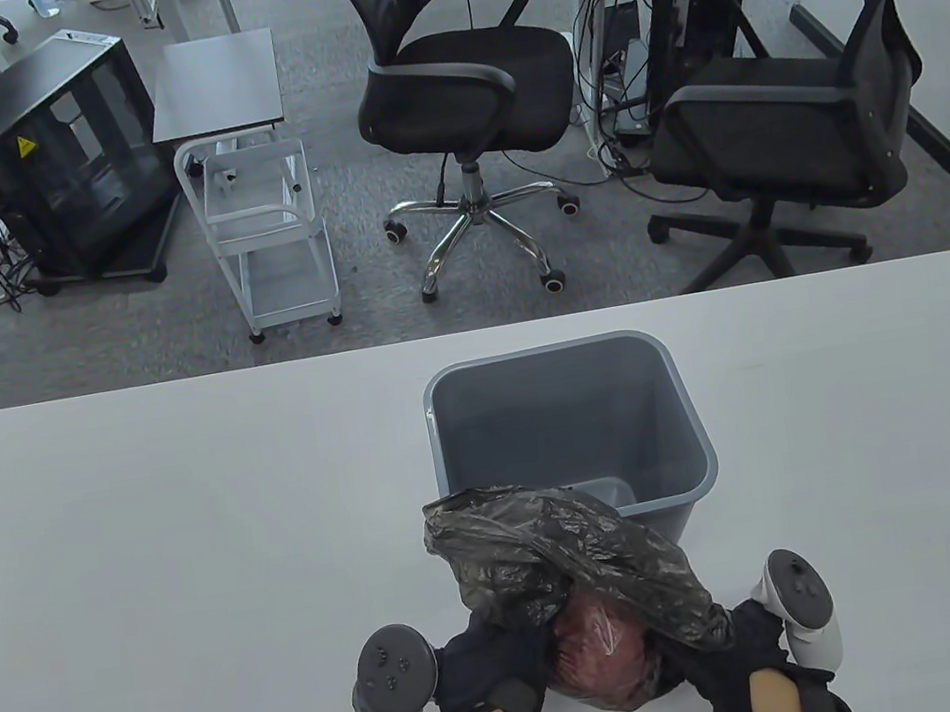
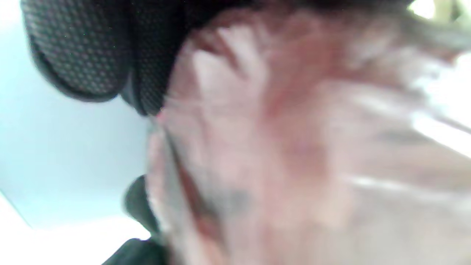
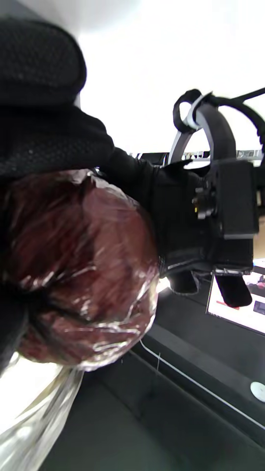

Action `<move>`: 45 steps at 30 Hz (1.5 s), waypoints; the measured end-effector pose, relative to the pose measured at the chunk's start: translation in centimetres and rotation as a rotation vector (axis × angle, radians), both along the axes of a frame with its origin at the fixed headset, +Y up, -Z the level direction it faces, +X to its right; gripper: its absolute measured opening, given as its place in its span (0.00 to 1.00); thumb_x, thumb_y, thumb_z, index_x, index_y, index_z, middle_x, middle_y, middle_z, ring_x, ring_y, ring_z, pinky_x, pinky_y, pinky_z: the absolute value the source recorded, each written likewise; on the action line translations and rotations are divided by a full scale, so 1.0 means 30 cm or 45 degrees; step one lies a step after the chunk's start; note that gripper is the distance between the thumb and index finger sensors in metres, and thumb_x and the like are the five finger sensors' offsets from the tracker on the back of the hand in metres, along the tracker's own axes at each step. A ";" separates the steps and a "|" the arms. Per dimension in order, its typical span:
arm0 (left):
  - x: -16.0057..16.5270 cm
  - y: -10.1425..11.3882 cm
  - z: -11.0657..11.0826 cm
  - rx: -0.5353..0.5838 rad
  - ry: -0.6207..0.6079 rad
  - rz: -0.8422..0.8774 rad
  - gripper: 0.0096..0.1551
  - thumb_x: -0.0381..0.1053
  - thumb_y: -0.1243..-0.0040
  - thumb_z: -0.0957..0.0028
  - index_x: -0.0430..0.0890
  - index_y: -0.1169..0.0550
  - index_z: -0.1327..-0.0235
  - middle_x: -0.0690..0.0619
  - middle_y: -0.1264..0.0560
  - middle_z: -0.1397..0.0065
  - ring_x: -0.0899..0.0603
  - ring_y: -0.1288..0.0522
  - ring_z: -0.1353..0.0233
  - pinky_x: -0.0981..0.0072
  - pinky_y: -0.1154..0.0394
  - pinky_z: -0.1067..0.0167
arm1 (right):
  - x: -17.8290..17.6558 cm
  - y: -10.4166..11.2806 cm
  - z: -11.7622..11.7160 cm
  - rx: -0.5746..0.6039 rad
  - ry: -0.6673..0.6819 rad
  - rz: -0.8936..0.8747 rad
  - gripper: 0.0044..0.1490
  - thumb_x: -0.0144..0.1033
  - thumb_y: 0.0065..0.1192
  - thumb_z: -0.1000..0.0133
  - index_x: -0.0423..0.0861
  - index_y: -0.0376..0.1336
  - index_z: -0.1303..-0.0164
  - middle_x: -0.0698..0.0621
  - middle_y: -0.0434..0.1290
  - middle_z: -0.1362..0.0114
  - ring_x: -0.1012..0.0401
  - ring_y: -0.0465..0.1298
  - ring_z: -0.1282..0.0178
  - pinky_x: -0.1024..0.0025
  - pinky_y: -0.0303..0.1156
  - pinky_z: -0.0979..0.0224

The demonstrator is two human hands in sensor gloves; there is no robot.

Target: Twist garbage bag top to tighten it

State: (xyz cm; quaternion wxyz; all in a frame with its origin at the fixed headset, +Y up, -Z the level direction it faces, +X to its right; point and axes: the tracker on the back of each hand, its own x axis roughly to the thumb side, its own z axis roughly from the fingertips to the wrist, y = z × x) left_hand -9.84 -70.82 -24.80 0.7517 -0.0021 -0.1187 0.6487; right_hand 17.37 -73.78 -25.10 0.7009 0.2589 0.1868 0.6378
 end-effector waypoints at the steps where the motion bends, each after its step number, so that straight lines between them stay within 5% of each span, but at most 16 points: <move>1: -0.003 0.005 0.003 0.017 0.024 -0.038 0.33 0.66 0.47 0.45 0.49 0.19 0.35 0.43 0.23 0.32 0.40 0.12 0.57 0.53 0.15 0.69 | 0.000 -0.002 -0.001 0.011 -0.001 0.027 0.58 0.61 0.49 0.37 0.30 0.30 0.26 0.23 0.59 0.32 0.39 0.81 0.48 0.43 0.77 0.47; 5: -0.017 0.014 0.004 0.037 0.094 -0.111 0.32 0.65 0.47 0.45 0.49 0.18 0.37 0.44 0.20 0.36 0.44 0.10 0.66 0.59 0.14 0.77 | -0.011 -0.001 0.005 0.044 -0.007 0.019 0.60 0.64 0.49 0.38 0.33 0.30 0.24 0.24 0.53 0.28 0.35 0.75 0.41 0.38 0.72 0.42; 10: -0.017 0.016 0.007 0.036 0.117 -0.150 0.32 0.65 0.47 0.45 0.48 0.18 0.37 0.44 0.20 0.36 0.45 0.10 0.67 0.60 0.14 0.79 | -0.037 0.033 0.018 0.242 0.094 0.026 0.70 0.73 0.56 0.42 0.39 0.23 0.23 0.27 0.34 0.23 0.27 0.53 0.27 0.27 0.54 0.31; 14: -0.006 0.012 0.008 0.054 0.062 -0.108 0.33 0.67 0.48 0.46 0.50 0.19 0.36 0.45 0.22 0.34 0.42 0.11 0.61 0.57 0.14 0.73 | -0.018 0.030 0.012 0.209 -0.024 0.082 0.66 0.68 0.54 0.40 0.36 0.24 0.24 0.25 0.42 0.24 0.30 0.62 0.30 0.33 0.62 0.33; 19: 0.011 0.030 0.014 0.137 0.002 -0.100 0.35 0.69 0.47 0.46 0.52 0.20 0.33 0.45 0.28 0.26 0.35 0.22 0.35 0.41 0.20 0.52 | 0.018 -0.003 -0.006 -0.022 -0.081 -0.057 0.58 0.63 0.47 0.38 0.31 0.32 0.24 0.25 0.61 0.32 0.36 0.78 0.46 0.42 0.77 0.46; 25: -0.016 0.025 0.006 0.066 0.077 -0.053 0.31 0.64 0.45 0.45 0.49 0.18 0.37 0.44 0.21 0.35 0.44 0.10 0.66 0.57 0.14 0.75 | -0.005 -0.002 0.005 -0.007 -0.056 -0.024 0.54 0.60 0.45 0.38 0.30 0.35 0.23 0.24 0.61 0.32 0.34 0.77 0.43 0.40 0.75 0.45; 33: -0.025 0.027 0.007 0.070 0.127 -0.119 0.31 0.64 0.45 0.45 0.49 0.18 0.38 0.44 0.20 0.36 0.46 0.10 0.68 0.60 0.14 0.78 | -0.034 0.042 0.021 0.257 0.063 0.034 0.72 0.74 0.56 0.42 0.39 0.21 0.24 0.27 0.31 0.23 0.26 0.49 0.26 0.25 0.52 0.31; 36: -0.021 0.025 0.008 0.069 0.109 -0.098 0.31 0.65 0.46 0.45 0.50 0.18 0.37 0.44 0.21 0.35 0.43 0.11 0.62 0.55 0.14 0.72 | -0.022 0.040 0.016 0.240 -0.012 0.081 0.68 0.68 0.54 0.40 0.37 0.21 0.26 0.25 0.36 0.24 0.32 0.64 0.31 0.35 0.64 0.33; 39: -0.014 0.021 0.009 0.064 0.074 -0.055 0.32 0.67 0.46 0.45 0.51 0.19 0.35 0.44 0.26 0.29 0.36 0.19 0.40 0.43 0.18 0.57 | -0.002 0.007 0.006 0.026 -0.082 -0.044 0.62 0.64 0.49 0.38 0.33 0.26 0.26 0.21 0.49 0.29 0.35 0.77 0.43 0.41 0.75 0.44; 45: -0.016 0.042 0.013 0.103 0.116 -0.140 0.31 0.65 0.45 0.45 0.51 0.18 0.36 0.45 0.22 0.33 0.38 0.13 0.51 0.54 0.14 0.69 | 0.002 -0.012 0.013 -0.081 -0.028 -0.040 0.59 0.65 0.45 0.39 0.29 0.35 0.25 0.19 0.59 0.35 0.36 0.81 0.49 0.41 0.78 0.50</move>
